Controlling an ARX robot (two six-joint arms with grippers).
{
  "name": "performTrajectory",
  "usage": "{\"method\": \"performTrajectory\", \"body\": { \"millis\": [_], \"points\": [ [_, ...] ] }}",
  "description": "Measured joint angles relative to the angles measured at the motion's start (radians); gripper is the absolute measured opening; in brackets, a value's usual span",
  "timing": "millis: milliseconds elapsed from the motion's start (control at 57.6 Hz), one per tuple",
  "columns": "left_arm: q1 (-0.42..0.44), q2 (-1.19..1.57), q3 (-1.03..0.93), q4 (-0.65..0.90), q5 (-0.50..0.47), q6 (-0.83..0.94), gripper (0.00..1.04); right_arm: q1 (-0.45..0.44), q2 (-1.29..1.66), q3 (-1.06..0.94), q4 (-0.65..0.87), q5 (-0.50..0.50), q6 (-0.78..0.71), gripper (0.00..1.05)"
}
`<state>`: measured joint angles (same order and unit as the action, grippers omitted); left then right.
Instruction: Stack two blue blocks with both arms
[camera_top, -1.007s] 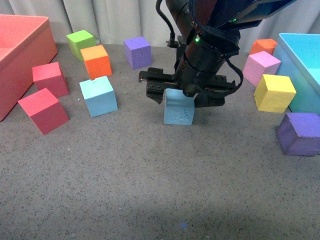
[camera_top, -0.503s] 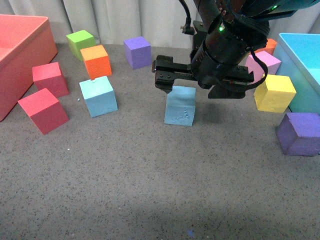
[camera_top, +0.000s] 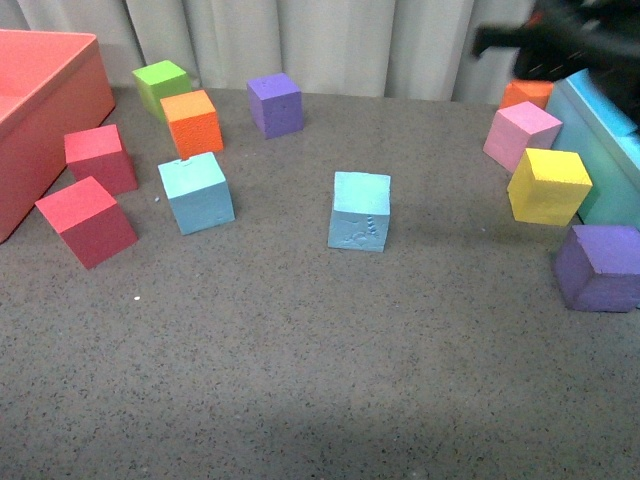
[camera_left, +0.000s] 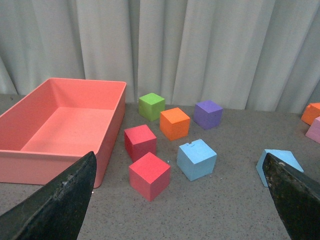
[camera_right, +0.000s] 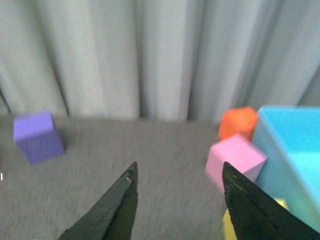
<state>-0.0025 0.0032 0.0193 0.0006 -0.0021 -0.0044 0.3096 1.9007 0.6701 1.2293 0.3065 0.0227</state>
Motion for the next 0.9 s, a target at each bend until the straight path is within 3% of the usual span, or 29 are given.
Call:
{"method": "performTrajectory", "body": {
  "millis": [226, 365, 816, 903],
  "points": [
    [0.0, 0.0, 0.0, 0.0, 0.0, 0.0, 0.98, -0.085, -0.206, -0.265, 0.04, -0.085, -0.021, 0.0],
    [0.0, 0.0, 0.0, 0.0, 0.0, 0.0, 0.98, -0.119, -0.323, -0.367, 0.031, -0.127, -0.023, 0.01],
    [0.0, 0.0, 0.0, 0.0, 0.0, 0.0, 0.98, -0.227, -0.8, -0.583, -0.235, -0.225, -0.023, 0.01],
    [0.0, 0.0, 0.0, 0.0, 0.0, 0.0, 0.98, -0.277, -0.867, -0.602, -0.283, -0.293, -0.023, 0.01]
  ]
}}
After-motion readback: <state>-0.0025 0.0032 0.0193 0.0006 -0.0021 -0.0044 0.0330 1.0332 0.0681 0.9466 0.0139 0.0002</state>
